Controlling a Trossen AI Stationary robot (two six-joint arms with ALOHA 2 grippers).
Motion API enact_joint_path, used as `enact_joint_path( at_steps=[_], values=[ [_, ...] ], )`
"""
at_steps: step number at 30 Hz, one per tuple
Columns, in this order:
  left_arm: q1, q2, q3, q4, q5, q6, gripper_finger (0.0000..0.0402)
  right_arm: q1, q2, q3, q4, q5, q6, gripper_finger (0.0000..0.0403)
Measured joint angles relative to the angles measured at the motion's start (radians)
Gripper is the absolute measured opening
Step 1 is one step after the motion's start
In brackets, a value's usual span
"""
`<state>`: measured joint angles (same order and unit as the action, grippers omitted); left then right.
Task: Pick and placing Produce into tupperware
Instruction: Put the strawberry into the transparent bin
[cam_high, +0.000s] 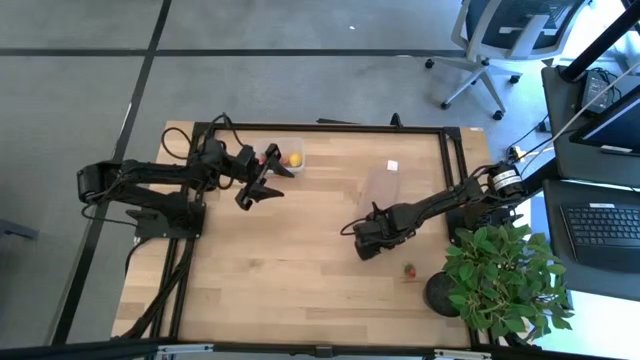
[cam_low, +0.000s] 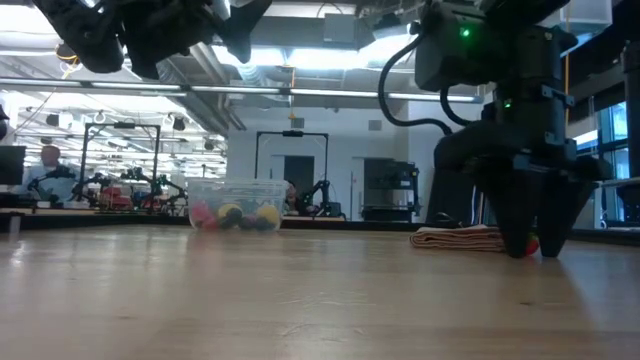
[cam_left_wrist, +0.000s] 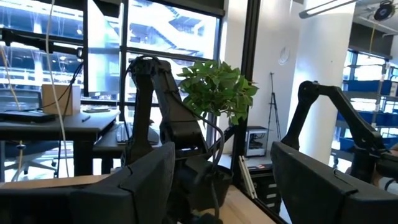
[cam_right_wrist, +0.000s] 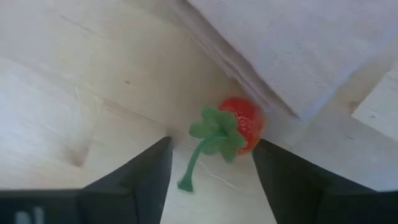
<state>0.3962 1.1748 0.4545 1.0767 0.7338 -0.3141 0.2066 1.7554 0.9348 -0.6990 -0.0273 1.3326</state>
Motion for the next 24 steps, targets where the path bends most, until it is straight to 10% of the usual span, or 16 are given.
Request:
enact_joint_path(
  at_steps=[24],
  values=[
    [0.0, 0.0, 0.0, -0.003, -0.011, 0.005, 0.0254, -0.019, 0.001, 0.098, -0.048, 0.045, -0.057, 0.0231]
  ],
)
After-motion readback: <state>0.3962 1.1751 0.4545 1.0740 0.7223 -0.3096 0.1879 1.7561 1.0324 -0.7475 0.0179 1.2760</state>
